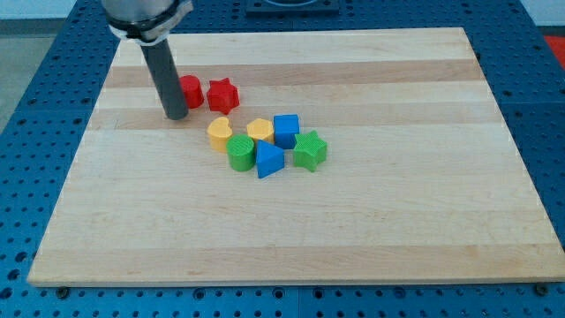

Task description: Move the red circle towards left side

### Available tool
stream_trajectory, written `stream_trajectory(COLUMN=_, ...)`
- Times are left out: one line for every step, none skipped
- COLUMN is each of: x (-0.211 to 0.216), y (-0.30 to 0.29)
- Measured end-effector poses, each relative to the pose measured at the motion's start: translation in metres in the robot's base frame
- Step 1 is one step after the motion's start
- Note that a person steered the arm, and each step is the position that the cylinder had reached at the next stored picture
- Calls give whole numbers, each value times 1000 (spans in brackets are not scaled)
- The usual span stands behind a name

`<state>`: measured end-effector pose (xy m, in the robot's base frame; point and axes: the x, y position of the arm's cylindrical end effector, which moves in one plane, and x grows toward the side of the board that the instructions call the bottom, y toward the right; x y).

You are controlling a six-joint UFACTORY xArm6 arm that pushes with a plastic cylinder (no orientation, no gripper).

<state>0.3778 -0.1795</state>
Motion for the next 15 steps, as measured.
stream_trajectory(x=-19, y=-3)
stream_trajectory(x=-42, y=12)
stream_trajectory(x=-35, y=15)
stream_trajectory(x=-7, y=15)
stream_trajectory(x=-7, y=40)
stream_trajectory(x=-35, y=67)
stream_trajectory(x=-73, y=73)
stream_trajectory(x=-80, y=59)
stream_trajectory(x=-58, y=50)
stream_trajectory(x=-41, y=50)
stream_trajectory(x=-33, y=28)
stream_trajectory(x=-33, y=-4)
stream_trajectory(x=-23, y=-27)
stream_trajectory(x=-32, y=-19)
stream_trajectory(x=-53, y=-4)
